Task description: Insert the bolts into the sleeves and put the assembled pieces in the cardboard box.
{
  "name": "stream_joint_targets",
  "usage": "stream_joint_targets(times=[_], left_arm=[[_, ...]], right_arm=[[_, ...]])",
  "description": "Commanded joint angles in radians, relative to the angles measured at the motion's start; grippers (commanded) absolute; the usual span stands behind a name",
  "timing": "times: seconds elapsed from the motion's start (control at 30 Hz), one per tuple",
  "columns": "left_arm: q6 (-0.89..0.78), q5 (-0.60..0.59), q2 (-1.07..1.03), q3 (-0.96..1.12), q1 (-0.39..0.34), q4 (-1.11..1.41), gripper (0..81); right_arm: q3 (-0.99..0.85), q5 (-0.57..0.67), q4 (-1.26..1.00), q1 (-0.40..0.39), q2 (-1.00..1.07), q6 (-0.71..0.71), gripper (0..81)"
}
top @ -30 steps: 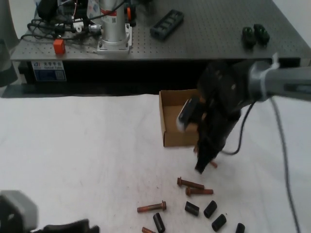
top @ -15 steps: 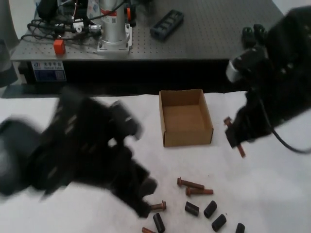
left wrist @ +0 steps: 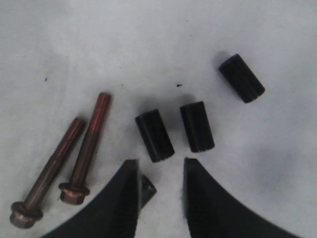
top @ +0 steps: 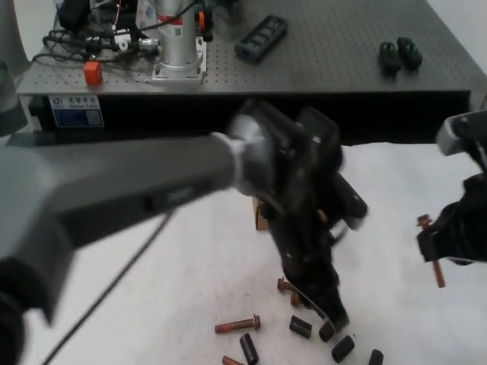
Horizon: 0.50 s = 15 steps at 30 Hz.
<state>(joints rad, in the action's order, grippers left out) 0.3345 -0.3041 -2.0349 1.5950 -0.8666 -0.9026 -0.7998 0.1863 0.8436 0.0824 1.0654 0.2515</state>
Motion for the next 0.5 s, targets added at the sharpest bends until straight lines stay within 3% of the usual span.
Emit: stream_joint_targets(times=[0.0,0.47], left_arm=[[-0.042,0.089,-0.048,0.063,-0.02,-0.025,22.5],[-0.126,0.045,-0.144,0.101,-0.033,-0.048,22.5]], right_arm=[[-0.001,0.008,-0.002,0.011,-0.019,-0.005,2.7],[-0.001,0.011,0.0,0.007,-0.033,-0.01,2.7]])
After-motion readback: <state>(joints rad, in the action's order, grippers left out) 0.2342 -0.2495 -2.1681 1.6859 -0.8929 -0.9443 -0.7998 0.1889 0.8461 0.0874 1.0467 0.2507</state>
